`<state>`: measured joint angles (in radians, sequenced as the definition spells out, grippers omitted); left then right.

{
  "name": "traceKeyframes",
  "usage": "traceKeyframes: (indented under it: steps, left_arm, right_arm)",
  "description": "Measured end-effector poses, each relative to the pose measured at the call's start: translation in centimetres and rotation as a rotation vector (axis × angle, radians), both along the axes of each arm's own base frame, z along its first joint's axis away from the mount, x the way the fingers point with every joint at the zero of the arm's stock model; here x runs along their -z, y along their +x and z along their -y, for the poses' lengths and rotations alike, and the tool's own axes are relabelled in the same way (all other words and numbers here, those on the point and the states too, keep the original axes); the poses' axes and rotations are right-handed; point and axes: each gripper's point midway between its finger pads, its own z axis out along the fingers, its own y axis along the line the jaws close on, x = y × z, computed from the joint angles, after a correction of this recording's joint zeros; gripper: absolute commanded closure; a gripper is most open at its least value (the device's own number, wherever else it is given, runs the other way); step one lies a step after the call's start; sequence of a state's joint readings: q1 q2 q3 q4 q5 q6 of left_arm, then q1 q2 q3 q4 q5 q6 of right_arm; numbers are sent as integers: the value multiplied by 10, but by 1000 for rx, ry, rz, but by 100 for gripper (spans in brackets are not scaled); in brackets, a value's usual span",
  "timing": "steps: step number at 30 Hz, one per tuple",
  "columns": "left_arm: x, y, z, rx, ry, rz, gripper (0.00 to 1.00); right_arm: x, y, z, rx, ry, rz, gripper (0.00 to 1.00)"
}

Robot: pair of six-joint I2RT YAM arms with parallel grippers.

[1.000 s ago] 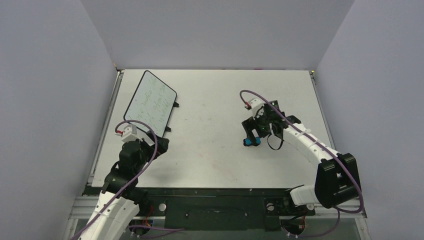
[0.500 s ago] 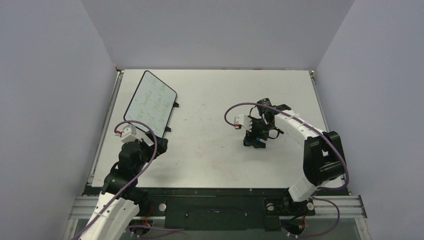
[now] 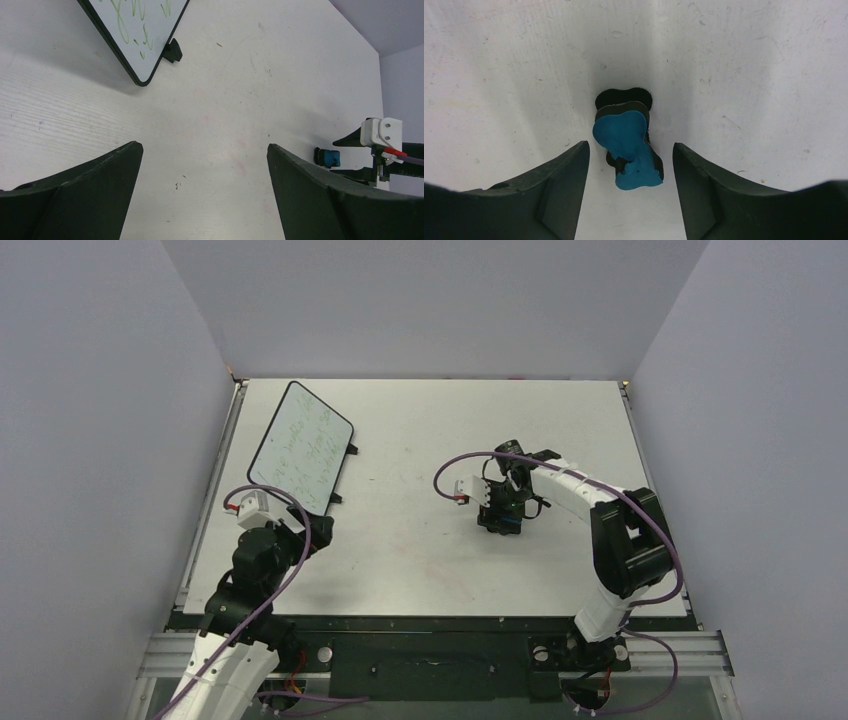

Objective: Erase the whiteboard
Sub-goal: Pick up the whiteboard eraser from the center of the board.

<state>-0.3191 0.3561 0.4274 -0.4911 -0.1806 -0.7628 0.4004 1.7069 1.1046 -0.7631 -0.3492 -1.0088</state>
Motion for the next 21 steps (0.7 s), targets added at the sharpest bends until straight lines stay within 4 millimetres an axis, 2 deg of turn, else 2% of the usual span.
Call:
traceKeyframes:
  steps: [5, 12, 16, 17, 18, 21]
  left_arm:
    - [1, -1, 0, 0, 1, -4, 5]
    - [0, -1, -1, -2, 3, -1, 11]
    - [-9, -2, -2, -4, -4, 45, 11]
    - [-13, -2, -3, -6, -8, 65, 11]
    - [-18, -1, -4, -13, -12, 90, 10]
    - [-29, 2, -11, -49, -9, 146, 7]
  right_arm:
    - [3, 6, 3, 8, -27, 20, 58]
    - [14, 6, 5, 6, -61, 5, 66]
    - [16, 4, 3, 0, -69, 0, 85]
    - [16, 4, 3, 2, -71, 0, 95]
    - [16, 4, 3, 4, -72, 0, 99]
    - [13, 4, 2, 24, -66, 0, 100]
